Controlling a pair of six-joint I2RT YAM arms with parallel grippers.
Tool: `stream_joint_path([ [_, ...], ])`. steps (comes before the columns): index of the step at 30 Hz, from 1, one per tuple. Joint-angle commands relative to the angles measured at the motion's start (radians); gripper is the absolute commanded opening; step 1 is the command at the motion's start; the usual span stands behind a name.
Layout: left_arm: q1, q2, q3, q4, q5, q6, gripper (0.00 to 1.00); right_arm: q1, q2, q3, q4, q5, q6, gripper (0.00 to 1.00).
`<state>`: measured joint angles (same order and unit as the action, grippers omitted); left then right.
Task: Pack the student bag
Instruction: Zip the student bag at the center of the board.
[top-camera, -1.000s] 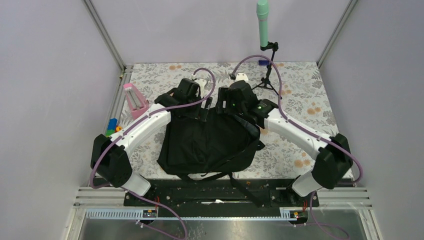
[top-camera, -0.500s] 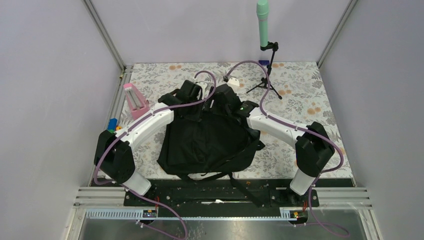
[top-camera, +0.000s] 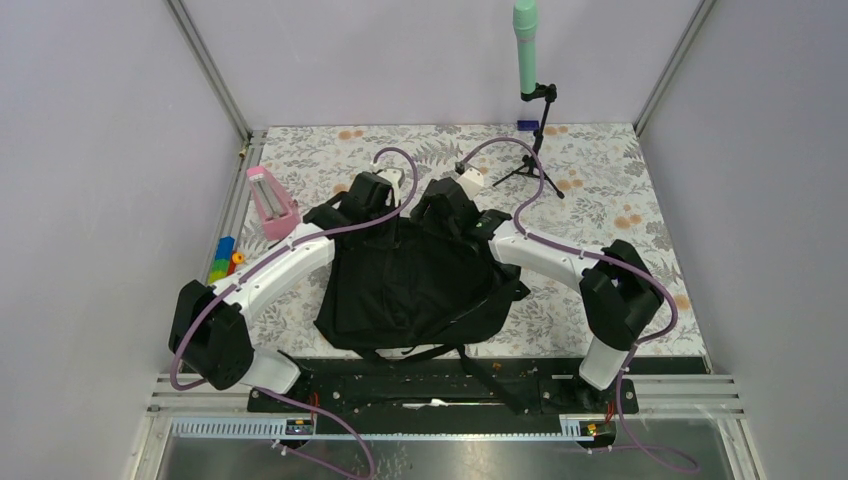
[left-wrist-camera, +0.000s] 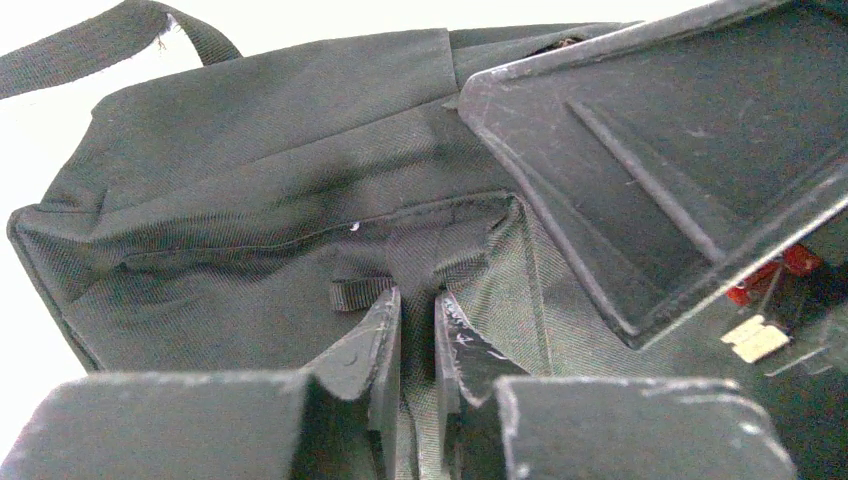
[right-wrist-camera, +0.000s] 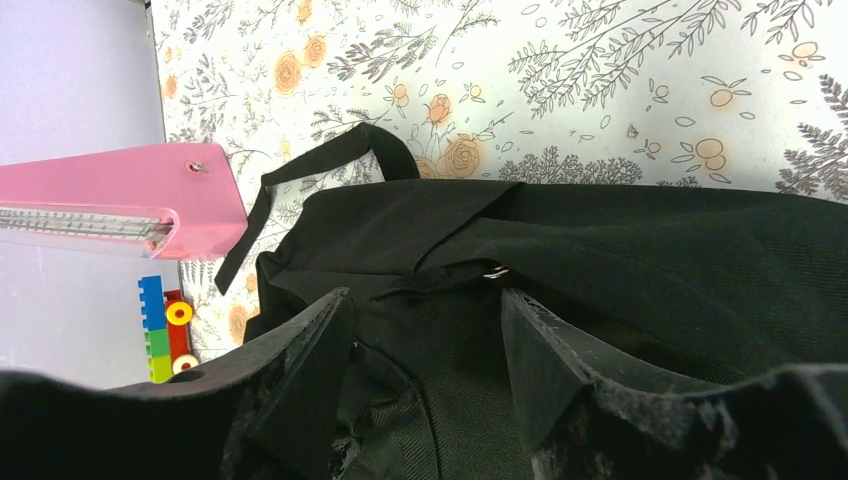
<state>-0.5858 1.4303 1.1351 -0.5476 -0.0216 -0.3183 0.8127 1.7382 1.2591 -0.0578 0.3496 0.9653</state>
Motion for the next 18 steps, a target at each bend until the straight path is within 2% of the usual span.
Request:
stream_joint_path([
  [1, 0.001, -0.040, -0.017, -0.037, -0.010, -0.009, 0.00, 0.023, 0.015, 0.036, 0.048, 0.022, 0.070, 0.62],
  [11, 0.001, -0.026, -0.008, -0.051, -0.005, 0.001, 0.00, 0.036, 0.009, 0.016, 0.117, 0.042, 0.138, 0.60],
  [18, 0.001, 0.005, 0.011, -0.088, -0.038, 0.004, 0.00, 0.047, -0.073, -0.012, 0.119, 0.122, 0.115, 0.60],
])
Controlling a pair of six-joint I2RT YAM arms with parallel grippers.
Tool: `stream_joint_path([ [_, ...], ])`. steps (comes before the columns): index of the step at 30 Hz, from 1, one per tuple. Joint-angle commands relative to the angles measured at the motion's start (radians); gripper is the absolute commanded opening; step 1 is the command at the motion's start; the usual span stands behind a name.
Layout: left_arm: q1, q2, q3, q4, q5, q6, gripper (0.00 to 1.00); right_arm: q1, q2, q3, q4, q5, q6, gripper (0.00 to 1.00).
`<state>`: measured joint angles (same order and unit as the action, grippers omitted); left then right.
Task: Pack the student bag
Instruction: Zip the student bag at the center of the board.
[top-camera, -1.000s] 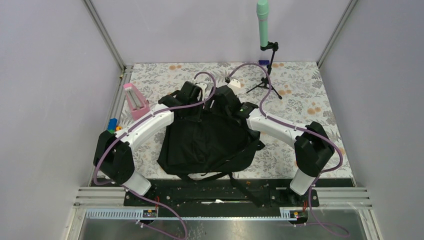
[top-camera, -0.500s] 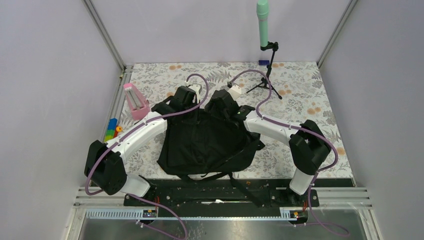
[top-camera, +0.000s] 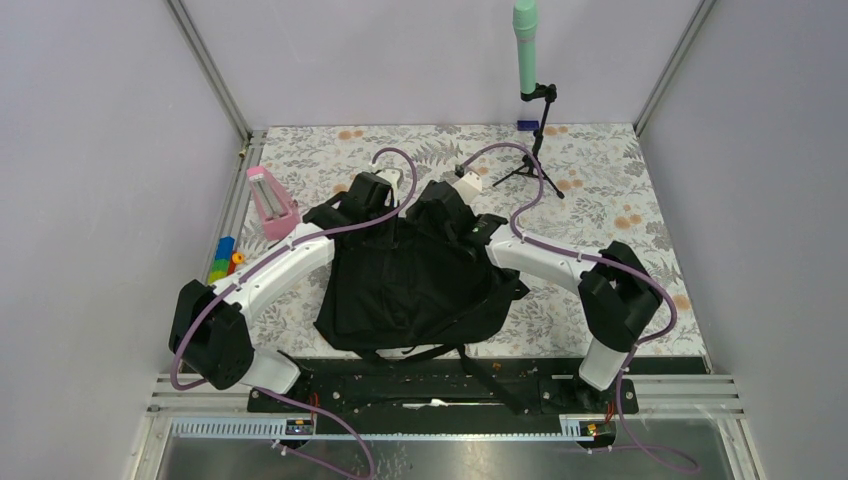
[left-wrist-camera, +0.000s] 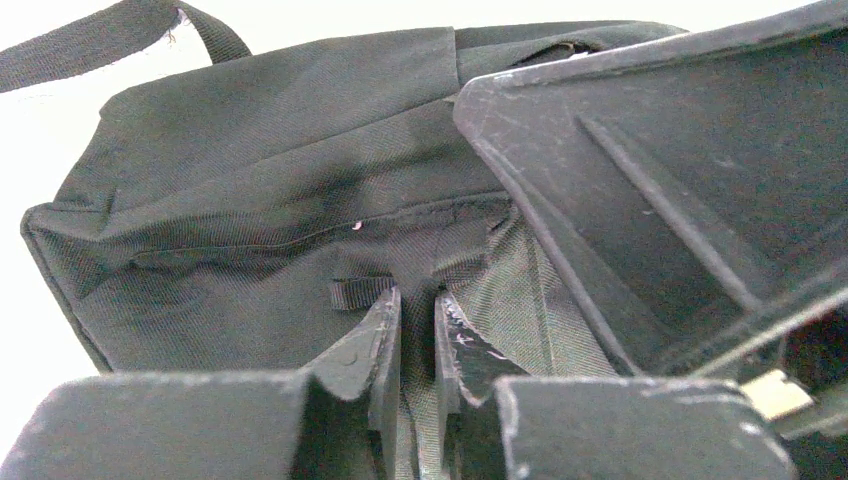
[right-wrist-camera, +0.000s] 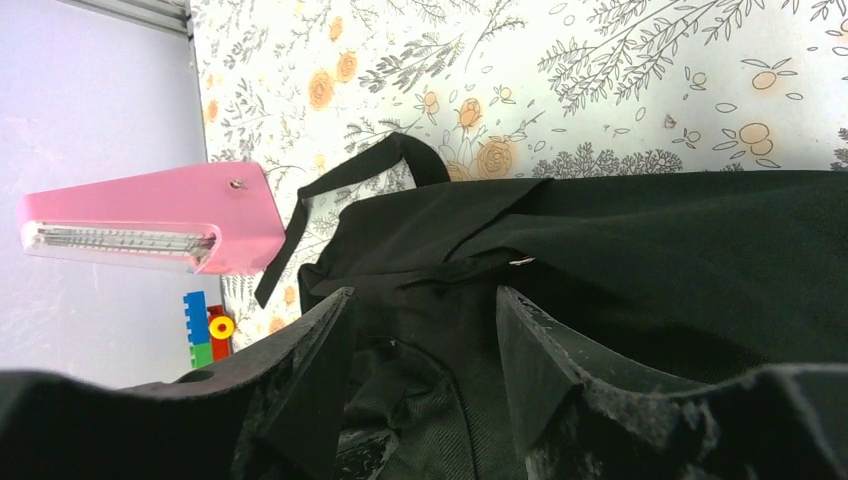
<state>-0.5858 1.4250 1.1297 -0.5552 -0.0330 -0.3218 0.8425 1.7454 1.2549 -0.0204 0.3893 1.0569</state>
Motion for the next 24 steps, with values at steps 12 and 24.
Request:
stream_joint_path([
  [12, 0.001, -0.009, 0.011, -0.069, -0.024, 0.005, 0.00, 0.037, -0.036, 0.004, 0.126, 0.037, 0.092, 0.63],
  [24, 0.003, -0.015, 0.009, -0.069, -0.035, 0.010, 0.00, 0.040, 0.038, -0.035, 0.174, 0.029, 0.195, 0.66],
])
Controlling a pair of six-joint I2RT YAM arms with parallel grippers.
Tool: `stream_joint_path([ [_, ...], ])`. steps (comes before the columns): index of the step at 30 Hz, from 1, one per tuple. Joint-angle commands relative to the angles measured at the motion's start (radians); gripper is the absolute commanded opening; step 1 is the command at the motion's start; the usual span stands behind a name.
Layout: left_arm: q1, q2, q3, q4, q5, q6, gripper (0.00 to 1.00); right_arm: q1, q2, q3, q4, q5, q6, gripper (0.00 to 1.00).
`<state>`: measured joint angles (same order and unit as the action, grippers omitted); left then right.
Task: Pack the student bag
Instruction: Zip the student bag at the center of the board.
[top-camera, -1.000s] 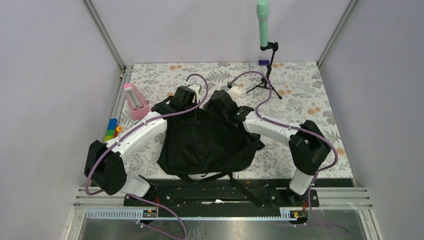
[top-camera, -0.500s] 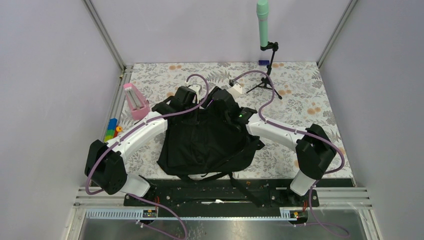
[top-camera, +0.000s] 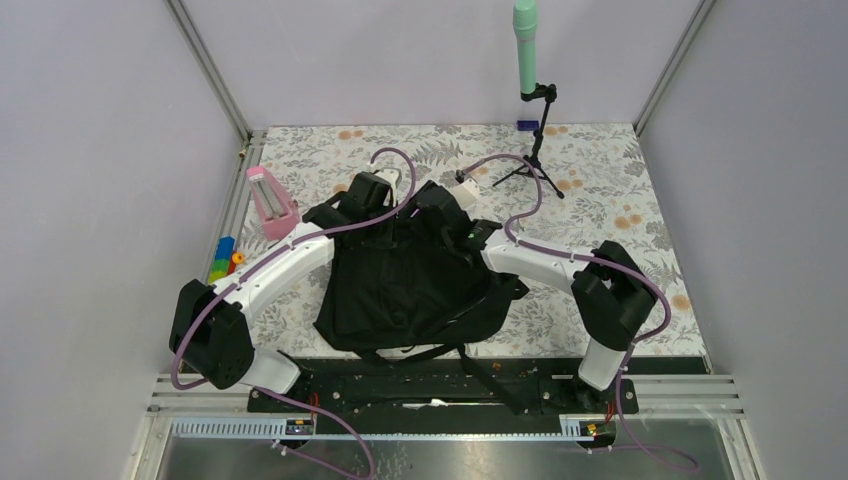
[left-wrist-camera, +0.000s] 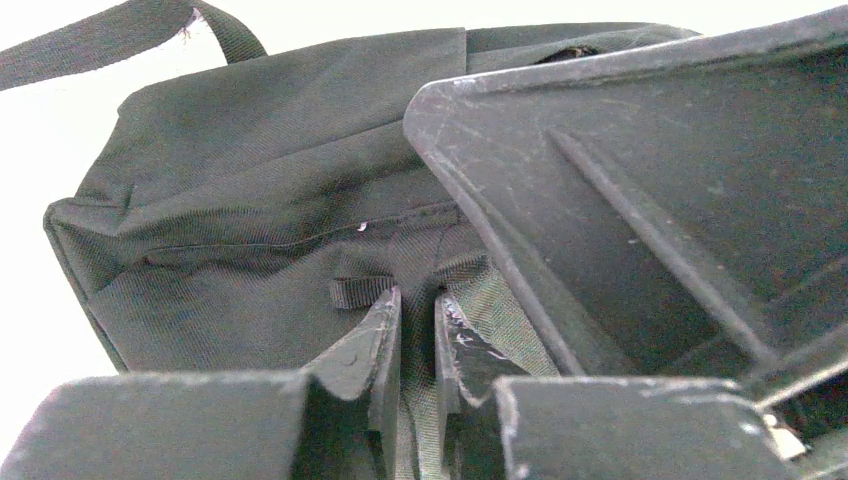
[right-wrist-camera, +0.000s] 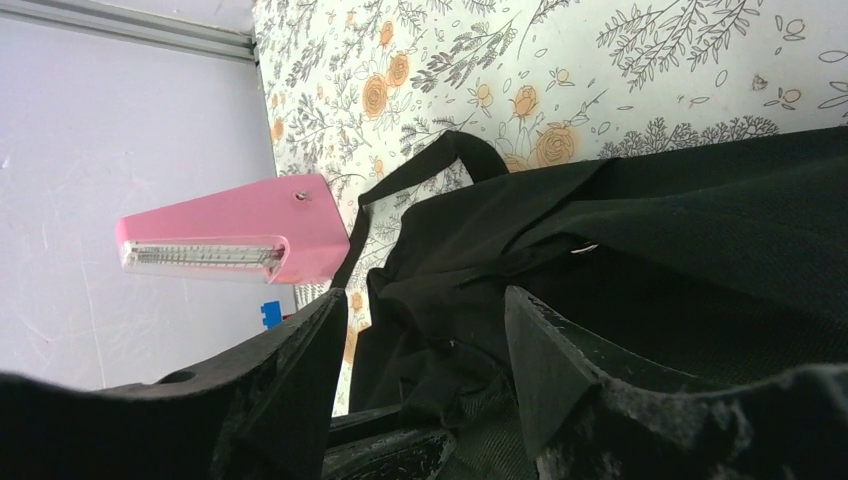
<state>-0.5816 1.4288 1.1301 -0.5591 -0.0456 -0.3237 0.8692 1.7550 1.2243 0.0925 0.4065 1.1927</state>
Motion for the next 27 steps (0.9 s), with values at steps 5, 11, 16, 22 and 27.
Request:
stream_joint_path([
  [5, -0.003, -0.017, 0.007, -0.070, -0.031, 0.015, 0.00, 0.013, 0.063, 0.007, 0.067, 0.026, 0.061, 0.67],
  [11, -0.003, -0.022, 0.002, -0.070, -0.026, 0.015, 0.00, 0.013, 0.098, 0.035, 0.024, 0.061, 0.050, 0.61],
  [16, -0.003, -0.018, 0.001, -0.070, -0.015, 0.014, 0.00, 0.012, 0.128, 0.059, -0.013, 0.083, 0.041, 0.50],
  [22, -0.003, -0.016, 0.000, -0.071, -0.021, 0.017, 0.00, 0.012, 0.129, 0.048, -0.007, 0.118, 0.027, 0.23],
  [27, -0.002, -0.015, 0.002, -0.077, -0.047, 0.023, 0.00, 0.011, 0.087, 0.015, 0.022, 0.147, -0.009, 0.05],
])
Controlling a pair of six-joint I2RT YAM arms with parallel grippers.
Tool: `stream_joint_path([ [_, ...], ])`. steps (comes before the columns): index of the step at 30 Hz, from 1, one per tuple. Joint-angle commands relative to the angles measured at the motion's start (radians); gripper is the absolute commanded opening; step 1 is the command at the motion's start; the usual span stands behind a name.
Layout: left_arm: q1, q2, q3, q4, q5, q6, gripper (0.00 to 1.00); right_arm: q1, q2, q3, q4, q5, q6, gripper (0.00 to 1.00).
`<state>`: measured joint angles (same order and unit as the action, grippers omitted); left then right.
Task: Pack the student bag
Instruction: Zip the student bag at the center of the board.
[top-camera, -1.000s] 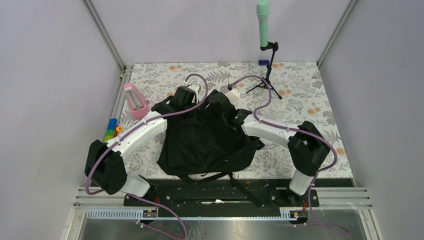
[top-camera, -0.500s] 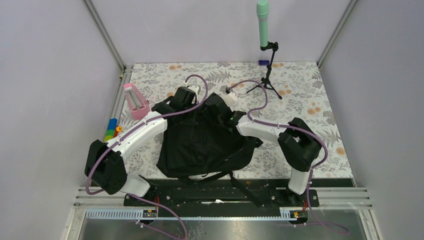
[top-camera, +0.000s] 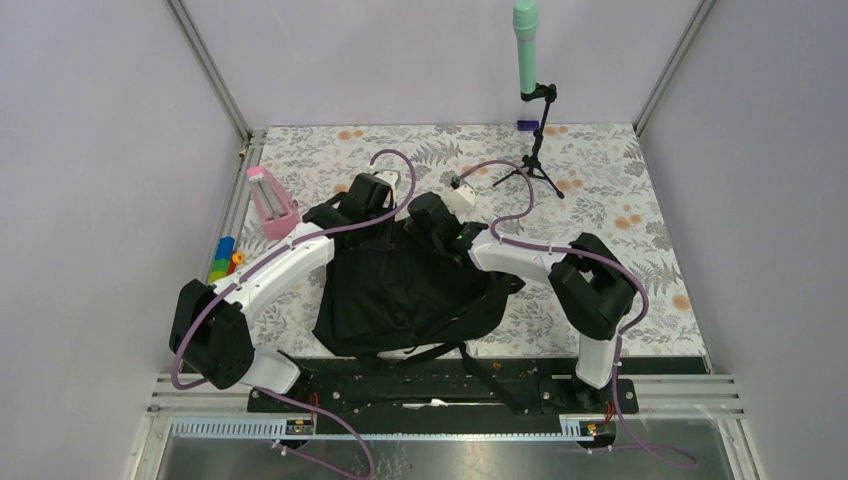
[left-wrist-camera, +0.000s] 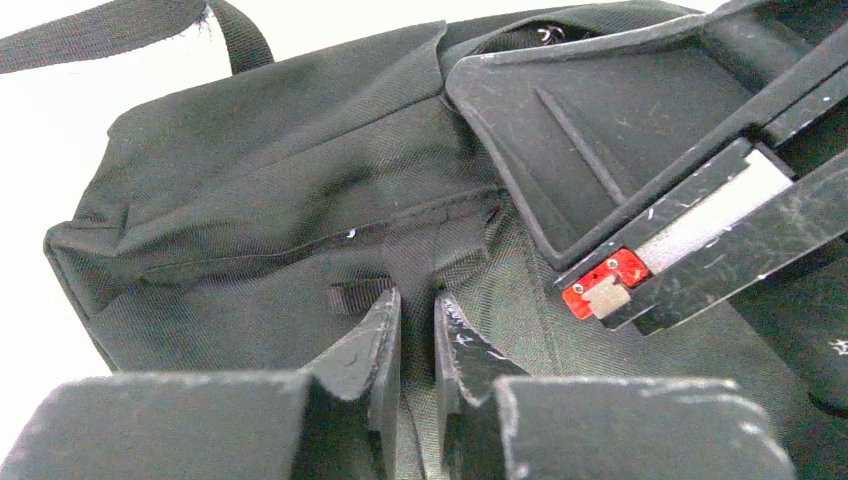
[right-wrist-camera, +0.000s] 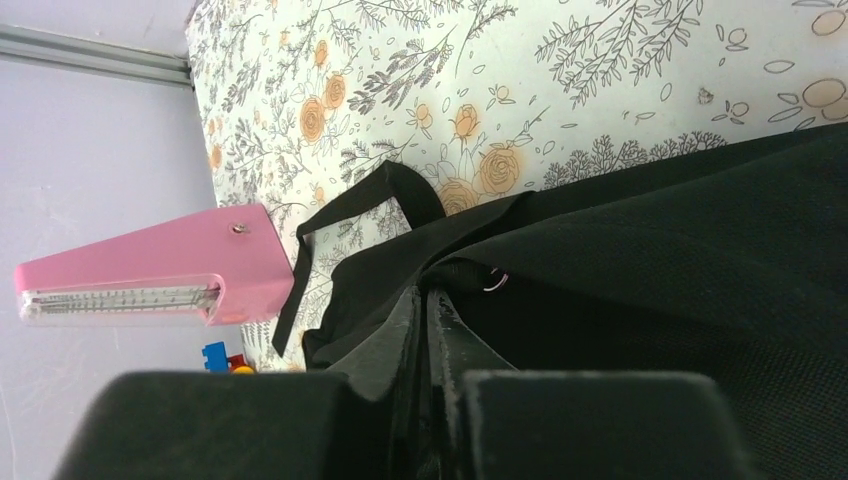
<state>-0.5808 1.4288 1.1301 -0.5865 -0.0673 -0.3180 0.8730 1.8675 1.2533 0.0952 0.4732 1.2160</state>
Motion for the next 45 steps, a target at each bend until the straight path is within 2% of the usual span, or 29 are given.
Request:
stream_joint_path([
  [1, -0.004, -0.014, 0.002, -0.052, -0.033, 0.018, 0.00, 0.007, -0.039, -0.025, 0.023, 0.088, -0.041, 0.01],
  [7, -0.002, -0.006, 0.010, -0.072, -0.085, 0.029, 0.00, -0.006, -0.162, -0.097, 0.047, 0.119, -0.113, 0.00],
  [16, -0.004, -0.001, 0.015, -0.085, -0.128, 0.035, 0.00, -0.083, -0.283, -0.194, 0.042, 0.014, -0.201, 0.00],
  [29, -0.001, -0.036, 0.031, -0.046, -0.148, 0.070, 0.00, -0.122, -0.379, -0.193, -0.086, -0.012, -0.418, 0.00],
  [45, 0.029, -0.027, 0.028, -0.041, -0.146, 0.043, 0.00, -0.201, -0.566, -0.303, -0.207, -0.015, -0.528, 0.00],
])
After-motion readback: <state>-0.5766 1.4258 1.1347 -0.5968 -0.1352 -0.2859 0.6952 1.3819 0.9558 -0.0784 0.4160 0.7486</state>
